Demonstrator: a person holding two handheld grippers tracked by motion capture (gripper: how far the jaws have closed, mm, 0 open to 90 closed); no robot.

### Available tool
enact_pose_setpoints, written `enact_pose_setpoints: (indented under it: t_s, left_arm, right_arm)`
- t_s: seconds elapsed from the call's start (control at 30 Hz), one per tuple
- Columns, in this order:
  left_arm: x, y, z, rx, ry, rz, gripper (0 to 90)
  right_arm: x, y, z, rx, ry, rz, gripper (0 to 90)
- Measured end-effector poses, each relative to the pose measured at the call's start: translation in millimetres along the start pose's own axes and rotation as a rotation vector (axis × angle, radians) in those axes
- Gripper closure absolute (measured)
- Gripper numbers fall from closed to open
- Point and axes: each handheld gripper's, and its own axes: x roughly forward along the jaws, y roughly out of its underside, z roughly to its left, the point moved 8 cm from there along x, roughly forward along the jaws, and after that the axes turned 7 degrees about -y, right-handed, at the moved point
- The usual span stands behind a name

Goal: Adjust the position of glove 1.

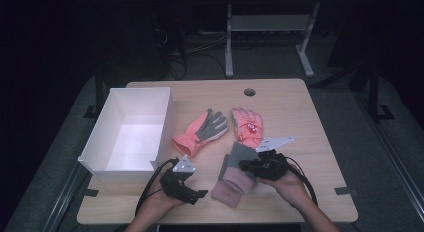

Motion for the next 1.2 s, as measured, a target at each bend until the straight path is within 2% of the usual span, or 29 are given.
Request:
enact_pose_setpoints:
  t_s: [0.03,0.3,0.33,0.53,0.77,0.9,0.93,0.97,1.0,1.03,1.07,1.1,1.13,1.17,1.2]
  left_arm:
    - [-0.1,0.9,0.7,0.012,-0.001,0.008,14.9]
    - [1.8,0.3,-1.3,0.003,0.004,0.003,14.9]
    - [1.4,1.1,-0.1,0.014,0.003,0.012,14.9]
    - [1.6,1.6,0.5,0.012,0.002,0.014,14.9]
    - [2.5,1.8,0.8,0.016,0.005,0.021,14.9]
    - [2.9,2.4,1.1,0.019,0.004,0.026,14.9]
    - [2.9,2.6,1.1,0.021,0.005,0.027,14.9]
    - [2.9,2.6,1.1,0.021,0.005,0.027,14.9]
    - [2.9,1.9,0.8,0.011,0.004,0.019,14.9]
    - [2.9,1.9,0.8,0.011,0.004,0.019,14.9]
    - [2.6,1.8,1.2,0.012,0.005,0.018,14.9]
    - [2.9,1.2,1.3,0.003,0.003,0.013,14.9]
    - [3.0,1.0,1.4,0.002,0.003,0.012,14.9]
    - [3.0,1.0,1.4,0.002,0.003,0.012,14.9]
    - [2.8,0.7,1.5,0.004,0.004,0.015,14.9]
  right_arm:
    - [3.3,1.2,1.0,0.000,-0.003,0.004,86.6]
    - [24.9,9.8,7.8,0.000,-0.002,0.043,86.6]
    - [28.5,11.4,8.2,0.002,-0.001,0.052,86.5]
    - [34.3,13.5,13.3,-0.004,0.003,0.070,86.5]
    - [42.1,18.0,10.2,-0.004,0.035,0.089,86.4]
    - [45.1,20.6,9.8,0.000,0.037,0.097,84.4]
    - [46.5,22.1,10.5,-0.021,0.037,0.114,75.3]
    - [46.5,22.1,10.5,-0.021,0.037,0.114,75.3]
    - [45.7,20.3,10.6,-0.029,0.042,0.105,61.0]
    - [45.7,20.3,10.6,-0.029,0.042,0.105,61.0]
    - [44.3,19.6,9.7,-0.032,0.046,0.103,56.9]
    - [38.5,17.3,6.5,-0.023,0.040,0.083,47.3]
    - [35.9,16.4,4.2,-0.014,0.044,0.071,42.9]
    - [35.9,16.4,4.2,-0.014,0.044,0.071,42.9]
    - [28.5,16.1,-3.6,-0.001,0.052,0.058,37.1]
